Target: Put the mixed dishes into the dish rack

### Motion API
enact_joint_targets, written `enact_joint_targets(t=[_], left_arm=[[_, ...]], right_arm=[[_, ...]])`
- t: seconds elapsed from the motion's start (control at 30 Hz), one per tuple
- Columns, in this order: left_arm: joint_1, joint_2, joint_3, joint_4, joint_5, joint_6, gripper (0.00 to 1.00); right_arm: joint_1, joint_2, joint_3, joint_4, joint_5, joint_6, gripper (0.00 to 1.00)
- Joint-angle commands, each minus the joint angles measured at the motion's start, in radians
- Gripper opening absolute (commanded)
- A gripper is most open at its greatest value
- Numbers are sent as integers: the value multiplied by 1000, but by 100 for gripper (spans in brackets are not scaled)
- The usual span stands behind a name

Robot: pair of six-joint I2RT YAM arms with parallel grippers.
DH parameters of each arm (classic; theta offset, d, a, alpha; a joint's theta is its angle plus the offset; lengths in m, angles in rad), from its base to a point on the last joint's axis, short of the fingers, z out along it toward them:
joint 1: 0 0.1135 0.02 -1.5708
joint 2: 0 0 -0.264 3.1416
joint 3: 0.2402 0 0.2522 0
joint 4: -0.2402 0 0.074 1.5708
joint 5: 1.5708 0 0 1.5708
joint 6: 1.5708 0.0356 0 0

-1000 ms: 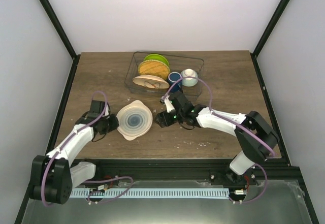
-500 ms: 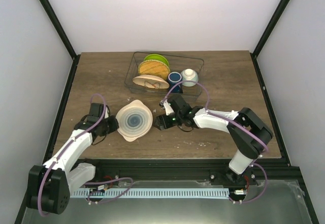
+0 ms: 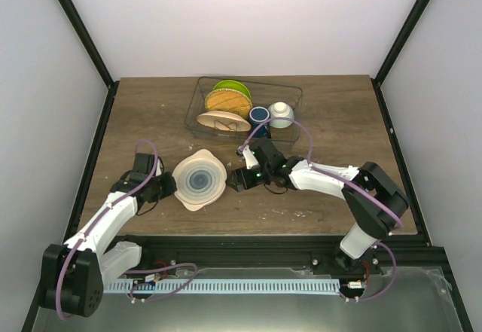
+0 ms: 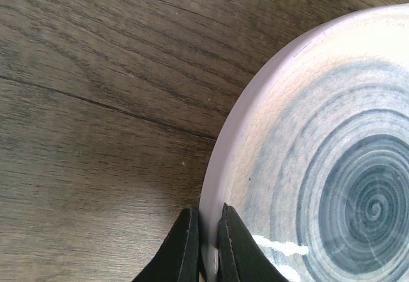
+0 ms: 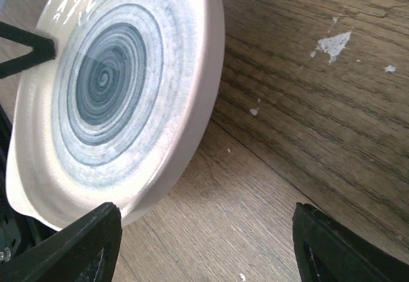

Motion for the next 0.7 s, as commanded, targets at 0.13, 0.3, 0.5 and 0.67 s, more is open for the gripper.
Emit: enact_joint_targets(t=[0.13,0.3,0.5,0.67], left_arm=[[-28,-33,9,99,64,-30,0],[-78,-27,15,111,56,-48,0],[-114,-53,46,88,41,-59,0],[-121,-70,49,84,41,-68,0]], right_arm=[[-5,22,15,106,-99,33,74],[3,78,48,150,-140,50,74],[7,117,59,158,-133,51,72],[9,130,68,173,-148,52,46]])
